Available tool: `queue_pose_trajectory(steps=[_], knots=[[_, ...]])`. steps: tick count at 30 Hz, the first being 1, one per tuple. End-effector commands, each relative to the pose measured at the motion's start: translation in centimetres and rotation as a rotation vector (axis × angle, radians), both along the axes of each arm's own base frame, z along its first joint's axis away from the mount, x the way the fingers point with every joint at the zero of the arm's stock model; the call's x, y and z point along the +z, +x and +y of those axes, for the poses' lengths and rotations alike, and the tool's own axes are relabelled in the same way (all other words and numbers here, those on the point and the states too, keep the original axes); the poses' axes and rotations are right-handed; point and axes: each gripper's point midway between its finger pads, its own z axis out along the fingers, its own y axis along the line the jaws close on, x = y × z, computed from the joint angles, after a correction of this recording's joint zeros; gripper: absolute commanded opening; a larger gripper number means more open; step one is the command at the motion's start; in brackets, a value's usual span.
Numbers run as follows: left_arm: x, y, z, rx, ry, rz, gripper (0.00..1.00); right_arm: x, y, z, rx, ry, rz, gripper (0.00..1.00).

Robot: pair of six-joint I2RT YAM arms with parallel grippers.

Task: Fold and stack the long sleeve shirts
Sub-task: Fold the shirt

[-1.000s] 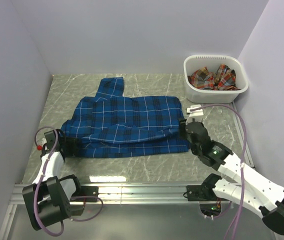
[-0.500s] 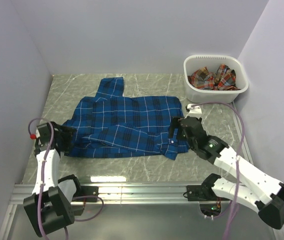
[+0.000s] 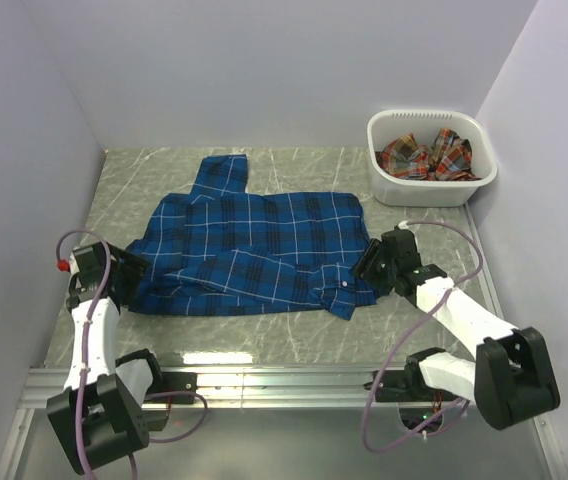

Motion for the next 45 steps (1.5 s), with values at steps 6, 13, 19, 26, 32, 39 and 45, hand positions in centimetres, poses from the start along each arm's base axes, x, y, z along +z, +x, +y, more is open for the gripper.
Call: queue_pose_trajectory(steps=[6,13,19,26,32,39,45], knots=[[-2.4,0.4,-0.7,-0.035,-0.049,0.024,0.8,-1.1,2.5,1.4,0.032,0.119,-0.039,0.58],[-5.3,-0.5,-1.8,-0.017,-0.133,0.07,0.8,-3.3,2.1,1.6,0.049,0.129,0.02,0.54],[-6.2,-0.9,-1.8,0.005,-0.144,0.094,0.79,-3.2,1.9,2.1,0.091,0.141,0.025,0.37],[-6.1,-1.0,-1.5,0.021,-0.131,0.096,0.79,1.2,2.8,1.5,0.137,0.079,-0.078,0.0],[-6.3,-1.0,-1.6,0.017,-0.135,0.099,0.78,4.1,3.9,1.0,0.152,0.031,-0.149,0.0],[-6.2,-1.2,-1.4,0.031,-0.129,0.105,0.78,3.8,6.0,-0.1,0.106,-0.041,-0.151,0.0],[-5.9,-1.2,-1.1,0.046,-0.116,0.096,0.77,1.9,7.3,-1.4,0.063,-0.131,-0.091,0.0]])
